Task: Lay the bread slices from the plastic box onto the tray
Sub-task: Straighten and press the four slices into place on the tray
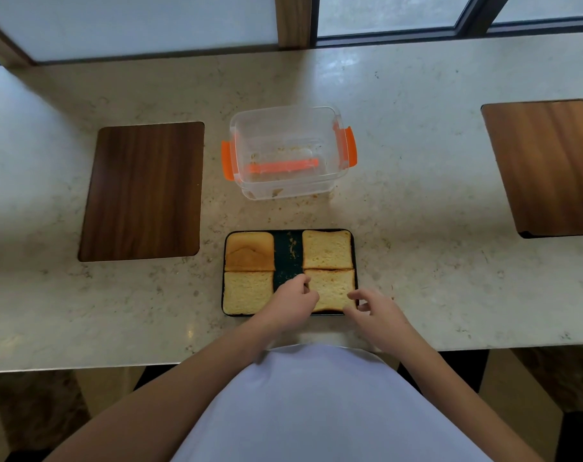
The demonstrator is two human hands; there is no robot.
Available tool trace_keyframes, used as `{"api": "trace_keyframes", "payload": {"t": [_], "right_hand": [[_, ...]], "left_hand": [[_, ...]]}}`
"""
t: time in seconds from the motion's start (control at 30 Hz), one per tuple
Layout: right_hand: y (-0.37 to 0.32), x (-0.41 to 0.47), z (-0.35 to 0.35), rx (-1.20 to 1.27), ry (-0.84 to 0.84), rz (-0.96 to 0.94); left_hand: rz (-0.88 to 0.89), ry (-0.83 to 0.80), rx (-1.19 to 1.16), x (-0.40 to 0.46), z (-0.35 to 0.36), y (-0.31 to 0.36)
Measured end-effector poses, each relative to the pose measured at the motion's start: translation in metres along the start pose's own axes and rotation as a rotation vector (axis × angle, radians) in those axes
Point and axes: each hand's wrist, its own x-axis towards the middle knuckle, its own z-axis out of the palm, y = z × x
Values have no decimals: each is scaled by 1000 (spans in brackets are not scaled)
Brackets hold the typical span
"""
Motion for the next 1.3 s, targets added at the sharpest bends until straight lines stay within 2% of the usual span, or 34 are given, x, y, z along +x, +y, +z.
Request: {"api": "trace_keyframes", "payload": {"t": [0.13,0.23,0.3,0.4,0.5,0.6,0.77,1.13,1.3], "right_hand": [[-15,12,3,-29,27,-27],[-20,17,3,15,112,-51],[-23,22,2,34,137,-40],[-33,34,5,58,114,-22],[-48,45,12,52,144,-9],[-50,55,8,35,256,88],[-42,59,1,-6,188,123],[-48,60,-7,44,192,152],[-65,54,6,20,321,123]], "left_hand": [[19,82,-30,-1,-16,-9],[65,343,-14,-3,-36,-25],[36,513,-52,-3,-56,-39],[-51,621,-94,-2,-85,-64],[-160,595,-38,-2,-100,-86],[-147,531,-43,0,-102,-92],[-85,476,-25,2,-102,-91],[-73,408,-30,-6,-97,-98],[-189,508,-178,-10,-108,-93]]}}
